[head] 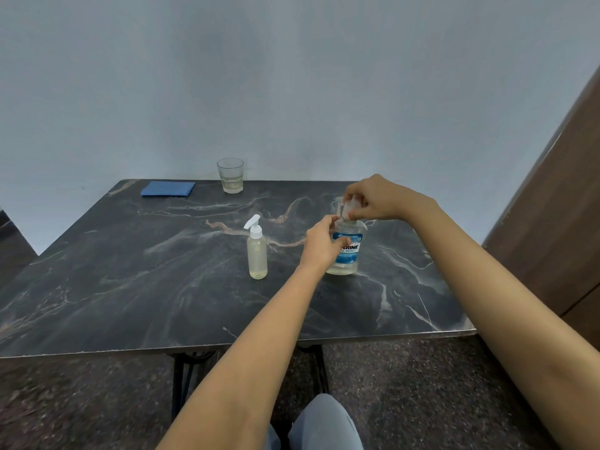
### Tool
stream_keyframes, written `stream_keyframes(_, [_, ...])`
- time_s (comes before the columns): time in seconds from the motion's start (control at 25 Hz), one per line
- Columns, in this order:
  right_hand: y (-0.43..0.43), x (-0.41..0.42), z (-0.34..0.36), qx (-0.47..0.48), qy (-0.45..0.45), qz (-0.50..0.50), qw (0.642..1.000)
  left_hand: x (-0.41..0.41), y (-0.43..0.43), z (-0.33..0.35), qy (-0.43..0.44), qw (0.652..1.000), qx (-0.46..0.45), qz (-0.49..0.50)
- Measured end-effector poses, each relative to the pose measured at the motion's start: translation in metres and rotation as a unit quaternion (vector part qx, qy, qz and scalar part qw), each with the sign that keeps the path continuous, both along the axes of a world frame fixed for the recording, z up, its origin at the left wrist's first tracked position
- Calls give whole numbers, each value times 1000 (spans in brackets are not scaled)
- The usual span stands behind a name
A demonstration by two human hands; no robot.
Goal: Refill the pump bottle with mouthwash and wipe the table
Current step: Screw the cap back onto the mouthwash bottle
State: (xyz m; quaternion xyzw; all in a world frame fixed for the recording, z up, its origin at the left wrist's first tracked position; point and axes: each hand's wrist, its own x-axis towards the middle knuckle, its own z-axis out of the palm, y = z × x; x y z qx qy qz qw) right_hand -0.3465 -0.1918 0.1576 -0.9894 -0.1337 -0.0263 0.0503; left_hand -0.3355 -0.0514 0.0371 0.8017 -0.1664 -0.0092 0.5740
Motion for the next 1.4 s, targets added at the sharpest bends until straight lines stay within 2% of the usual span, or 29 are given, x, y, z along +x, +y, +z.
stream_keyframes(0.12, [7,4,-5,-64,-9,-67,996,-1,0,0,3,1000,7,8])
stream_keyframes(0.2, [5,6,-3,-90,22,-79,993,-1,-1,0,11,1000,6,8])
stream_keyframes(0.32, [-2,1,12,21,117,22,993,1,0,-1,12,1000,0,5])
stream_keyframes(0.4, [-3,2,14,8,85,57,995,1,0,-2,11,1000,-6,7])
stream_keyframes(0.48, [3,7,6,-22,32,24,999,-1,-1,-2,12,1000,-7,10])
stream_keyframes(0.6, [3,16,2,-42,70,-3,997,0,0,-2,14,1000,-6,9])
stream_keyframes(0.76, [-3,17,15,-82,90,68,990,-1,0,-1,18,1000,-4,6])
stream_keyframes(1.0, [-5,19,-1,-140,-12,104,985,-3,0,-4,2,1000,-11,17])
stream_keyframes(1.2, [4,19,-22,-224,-103,-15,969,-3,-1,-5,-8,1000,3,26])
stream_keyframes(1.4, [16,9,-33,-196,-130,-109,966,-4,-5,-6,-20,999,11,47])
